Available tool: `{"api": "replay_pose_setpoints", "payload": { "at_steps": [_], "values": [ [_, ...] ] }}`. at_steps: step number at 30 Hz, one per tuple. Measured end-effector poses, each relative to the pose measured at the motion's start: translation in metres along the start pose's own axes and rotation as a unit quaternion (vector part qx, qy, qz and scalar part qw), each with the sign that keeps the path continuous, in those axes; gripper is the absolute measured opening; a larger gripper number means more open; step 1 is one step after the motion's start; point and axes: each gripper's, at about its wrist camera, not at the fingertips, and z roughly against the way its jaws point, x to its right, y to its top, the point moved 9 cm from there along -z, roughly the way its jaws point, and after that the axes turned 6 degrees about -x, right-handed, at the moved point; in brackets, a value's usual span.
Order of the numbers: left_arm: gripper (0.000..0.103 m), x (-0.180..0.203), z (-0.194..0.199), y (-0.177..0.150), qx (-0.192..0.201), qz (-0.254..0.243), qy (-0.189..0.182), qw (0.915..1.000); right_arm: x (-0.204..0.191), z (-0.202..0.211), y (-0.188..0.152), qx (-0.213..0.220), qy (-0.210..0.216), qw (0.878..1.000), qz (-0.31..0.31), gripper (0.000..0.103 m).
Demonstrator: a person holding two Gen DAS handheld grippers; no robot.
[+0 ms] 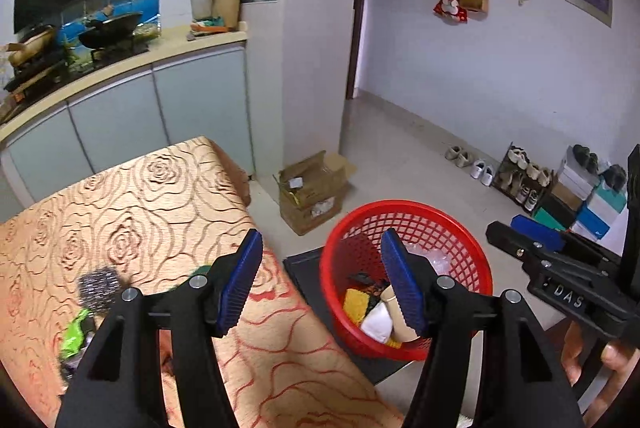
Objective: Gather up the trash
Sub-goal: 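Move both tools back over the table toward the remaining trash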
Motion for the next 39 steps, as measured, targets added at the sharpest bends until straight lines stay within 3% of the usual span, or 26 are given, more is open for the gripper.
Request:
{"api": "replay_pose_setpoints", "payload": {
  "at_steps": [7,12,19,25,31,39],
  "values": [
    [0.06,-0.038,0.037,-0.01,0.007,0.025,0.019,0.9995,-0.03,0.023,-0.004,0.019,0.003,1.0,0.012,0.053],
    [0.065,-0.087,0.067,-0.024,0.01,0.054,0.052,0.9972,-0.065,0.029,-0.009,0.022,0.018,0.999,0.027,0.054],
    [0.07,-0.173,0.116,-0.048,0.022,0.104,0.129,0.9859,-0.117,0.029,-0.015,0.019,0.042,0.997,0.061,0.054],
    [0.073,-0.223,0.145,-0.066,0.029,0.148,0.159,0.9758,-0.146,0.032,-0.02,0.014,0.056,0.994,0.09,0.058],
    [0.073,-0.237,0.148,-0.087,0.019,0.169,0.158,0.9727,-0.158,0.034,-0.025,0.012,0.06,0.992,0.107,0.061],
    [0.073,-0.2,0.123,-0.11,-0.006,0.139,0.124,0.9824,-0.16,0.034,-0.027,0.006,0.063,0.992,0.11,0.061]
  ]
}}
